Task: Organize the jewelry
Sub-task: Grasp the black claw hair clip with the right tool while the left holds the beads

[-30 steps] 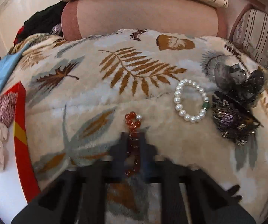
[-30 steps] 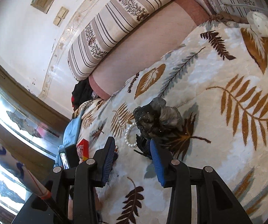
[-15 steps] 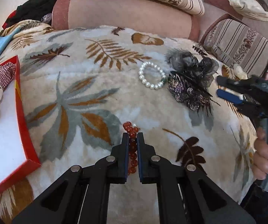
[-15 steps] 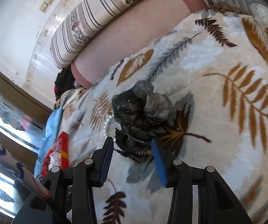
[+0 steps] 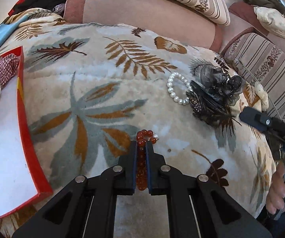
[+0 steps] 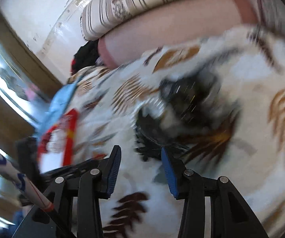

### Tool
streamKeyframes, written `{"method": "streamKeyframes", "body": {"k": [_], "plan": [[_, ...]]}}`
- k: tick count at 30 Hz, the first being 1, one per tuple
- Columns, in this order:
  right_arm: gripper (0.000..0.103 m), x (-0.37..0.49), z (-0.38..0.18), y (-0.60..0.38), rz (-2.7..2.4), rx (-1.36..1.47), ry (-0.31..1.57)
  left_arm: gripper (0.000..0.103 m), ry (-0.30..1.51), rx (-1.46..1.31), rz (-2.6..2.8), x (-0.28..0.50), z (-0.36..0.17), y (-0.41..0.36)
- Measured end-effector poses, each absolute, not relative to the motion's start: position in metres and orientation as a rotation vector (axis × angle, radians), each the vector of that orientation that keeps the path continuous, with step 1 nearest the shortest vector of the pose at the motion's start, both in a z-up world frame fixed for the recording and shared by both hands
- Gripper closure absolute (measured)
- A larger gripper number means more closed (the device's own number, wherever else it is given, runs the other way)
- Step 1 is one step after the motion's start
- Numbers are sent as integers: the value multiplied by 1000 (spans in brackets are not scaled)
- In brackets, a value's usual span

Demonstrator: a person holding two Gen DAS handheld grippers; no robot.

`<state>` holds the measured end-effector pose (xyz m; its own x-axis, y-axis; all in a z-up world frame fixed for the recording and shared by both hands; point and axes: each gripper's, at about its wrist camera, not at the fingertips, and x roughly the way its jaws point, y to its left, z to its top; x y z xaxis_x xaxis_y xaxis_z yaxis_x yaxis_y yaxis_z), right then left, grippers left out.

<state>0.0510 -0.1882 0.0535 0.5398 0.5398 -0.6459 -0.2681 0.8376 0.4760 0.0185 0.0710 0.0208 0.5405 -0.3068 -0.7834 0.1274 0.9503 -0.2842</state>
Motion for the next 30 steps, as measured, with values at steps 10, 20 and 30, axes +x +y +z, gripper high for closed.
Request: {"method": "streamKeyframes", "body": {"k": [10,20,30], "plan": [[44,61,64,-156,454,107,809,96,971,-200,-262,23,19,71],[39,103,26,-156,507,139,953,96,970,-199,-262,24,18,70],[62,84,28,-128,440,-20,928,96,930,-189,-280,22,23,68]]}}
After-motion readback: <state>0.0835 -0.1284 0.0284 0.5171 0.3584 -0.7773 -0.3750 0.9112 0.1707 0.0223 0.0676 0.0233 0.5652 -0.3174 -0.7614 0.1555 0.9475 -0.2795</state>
